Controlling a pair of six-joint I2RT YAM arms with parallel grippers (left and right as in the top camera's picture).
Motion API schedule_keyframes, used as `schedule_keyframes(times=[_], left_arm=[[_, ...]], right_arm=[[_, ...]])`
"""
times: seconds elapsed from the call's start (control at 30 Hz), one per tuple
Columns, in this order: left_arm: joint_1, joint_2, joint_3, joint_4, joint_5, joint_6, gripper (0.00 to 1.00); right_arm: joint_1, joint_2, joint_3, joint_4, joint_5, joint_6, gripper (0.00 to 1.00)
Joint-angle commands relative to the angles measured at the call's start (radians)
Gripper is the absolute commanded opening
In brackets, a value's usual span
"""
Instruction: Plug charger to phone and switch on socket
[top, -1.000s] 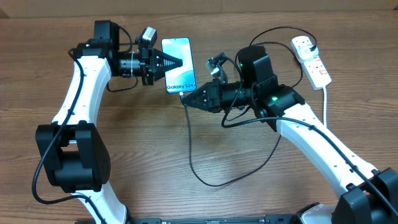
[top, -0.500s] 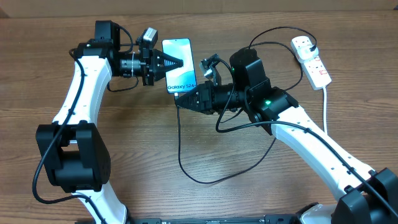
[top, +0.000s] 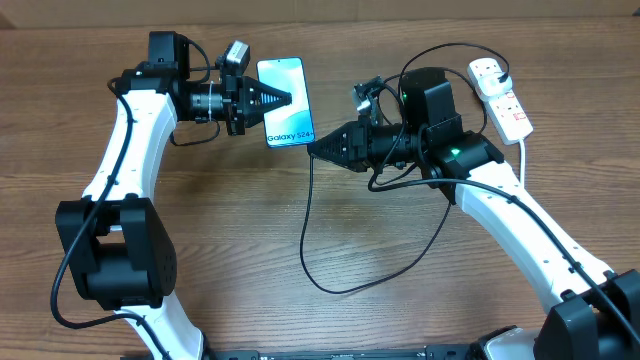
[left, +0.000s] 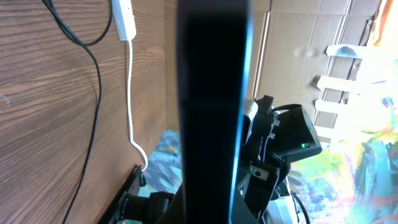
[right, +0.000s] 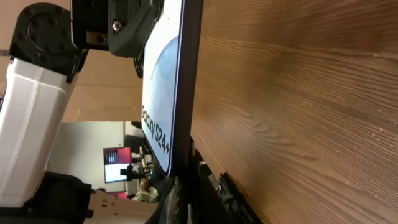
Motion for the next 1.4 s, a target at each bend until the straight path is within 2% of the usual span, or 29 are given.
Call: schedule_keyframes(times=[0.0, 0.3, 0.5, 0.9, 1.37], left_arm=[[0.003, -0.007, 0.009, 0.002, 0.034, 0.004, 0.04], [0.004, -0.007, 0.009, 0.002, 0.024, -0.007, 0.04], [0.004, -0.007, 0.009, 0.002, 0.012, -0.007, 0.04], [0.004, -0.007, 0.009, 0.009, 0.069, -0.028, 0.04], [0.004, -0.007, 0.009, 0.010, 0.064, -0.013, 0.04]], right_arm=[[0.024, -0.011, 0.008, 0.014, -0.029, -0.011, 0.04], [0.077, -0.011, 0.008, 0.014, -0.029, -0.011, 0.04], [0.077, -0.011, 0.008, 0.012, -0.081, -0.012, 0.04], [0.077, -0.011, 0.008, 0.011, -0.035, -0.030, 0.04], [0.074, -0.011, 0.008, 0.017, -0.036, -0.029, 0.04]])
